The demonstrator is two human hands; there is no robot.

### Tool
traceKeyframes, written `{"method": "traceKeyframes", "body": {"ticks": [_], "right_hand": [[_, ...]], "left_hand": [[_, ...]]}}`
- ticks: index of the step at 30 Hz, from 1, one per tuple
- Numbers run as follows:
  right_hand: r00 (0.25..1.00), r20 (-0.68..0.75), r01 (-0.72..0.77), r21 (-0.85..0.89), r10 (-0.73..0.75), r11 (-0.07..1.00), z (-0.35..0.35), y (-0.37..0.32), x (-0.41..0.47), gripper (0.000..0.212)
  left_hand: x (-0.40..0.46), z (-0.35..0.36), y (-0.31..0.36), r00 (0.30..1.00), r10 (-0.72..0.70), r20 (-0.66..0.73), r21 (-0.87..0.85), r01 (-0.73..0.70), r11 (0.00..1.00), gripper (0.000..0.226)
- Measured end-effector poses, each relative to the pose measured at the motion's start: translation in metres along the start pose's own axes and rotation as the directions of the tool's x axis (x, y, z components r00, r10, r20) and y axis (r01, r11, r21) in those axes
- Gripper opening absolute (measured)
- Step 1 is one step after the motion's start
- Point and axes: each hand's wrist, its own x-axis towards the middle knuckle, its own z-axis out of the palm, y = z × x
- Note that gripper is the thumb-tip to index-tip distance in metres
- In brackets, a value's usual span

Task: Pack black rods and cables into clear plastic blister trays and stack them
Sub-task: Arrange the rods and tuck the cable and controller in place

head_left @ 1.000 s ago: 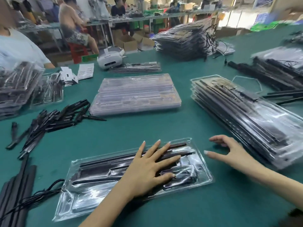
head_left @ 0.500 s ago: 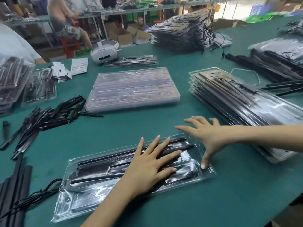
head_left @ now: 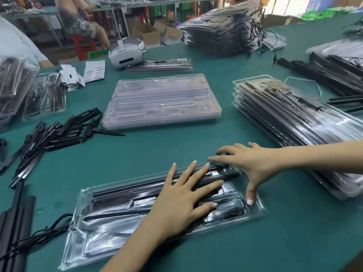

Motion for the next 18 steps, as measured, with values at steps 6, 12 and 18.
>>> {"method": "traceKeyframes", "body": {"ticks": [6, 12, 18], "right_hand": [[0.999, 0.008, 0.031, -0.069, -0.031, 0.997, 0.0, 0.001, 0.003, 0.138], [0.999, -0.02, 0.024, -0.135, -0.027, 0.991, 0.003, -0.007, 0.005, 0.147], [0.994, -0.091, 0.043, -0.132, -0.055, 0.99, 0.01, -0.006, 0.003, 0.121]], "left_hand": [[-0.001, -0.004, 0.004, 0.995, 0.096, -0.034, 0.154, -0.09, 0.984, 0.051], [0.017, -0.012, 0.007, 0.899, 0.438, -0.018, 0.156, -0.431, 0.889, 0.063], [0.037, -0.011, 0.024, 0.802, 0.582, -0.132, 0.167, -0.561, 0.811, 0.05]]}}
